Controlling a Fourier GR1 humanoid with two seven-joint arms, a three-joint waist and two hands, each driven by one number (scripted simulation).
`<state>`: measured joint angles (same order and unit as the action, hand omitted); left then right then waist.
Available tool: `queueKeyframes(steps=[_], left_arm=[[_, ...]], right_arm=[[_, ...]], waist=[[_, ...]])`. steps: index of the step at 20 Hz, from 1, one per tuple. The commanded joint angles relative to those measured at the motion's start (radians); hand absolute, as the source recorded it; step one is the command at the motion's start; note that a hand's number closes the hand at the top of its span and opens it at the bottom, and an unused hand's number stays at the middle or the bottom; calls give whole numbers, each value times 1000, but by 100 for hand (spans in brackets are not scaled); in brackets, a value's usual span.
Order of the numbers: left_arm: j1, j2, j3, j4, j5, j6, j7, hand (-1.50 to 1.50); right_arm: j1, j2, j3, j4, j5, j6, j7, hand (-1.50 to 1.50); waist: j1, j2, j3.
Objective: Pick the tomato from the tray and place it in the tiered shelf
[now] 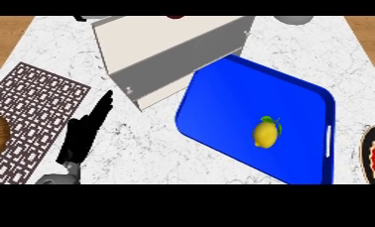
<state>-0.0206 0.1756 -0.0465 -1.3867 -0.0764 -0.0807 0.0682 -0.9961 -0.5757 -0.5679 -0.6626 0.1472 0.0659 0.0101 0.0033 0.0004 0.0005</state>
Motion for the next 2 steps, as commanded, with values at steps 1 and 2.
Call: queueKeyframes(steps=[1, 2], left_arm=[[-11, 6, 16, 60, -1, -25, -52, 0], [-22, -31, -21, 21, -37, 21, -10, 0]], right_arm=[[8, -49, 28, 15, -15, 52, 1, -150], [-28, -95, 23, 69, -11, 73, 27, -150]], waist=[[5, 2, -1], [9, 4, 0]])
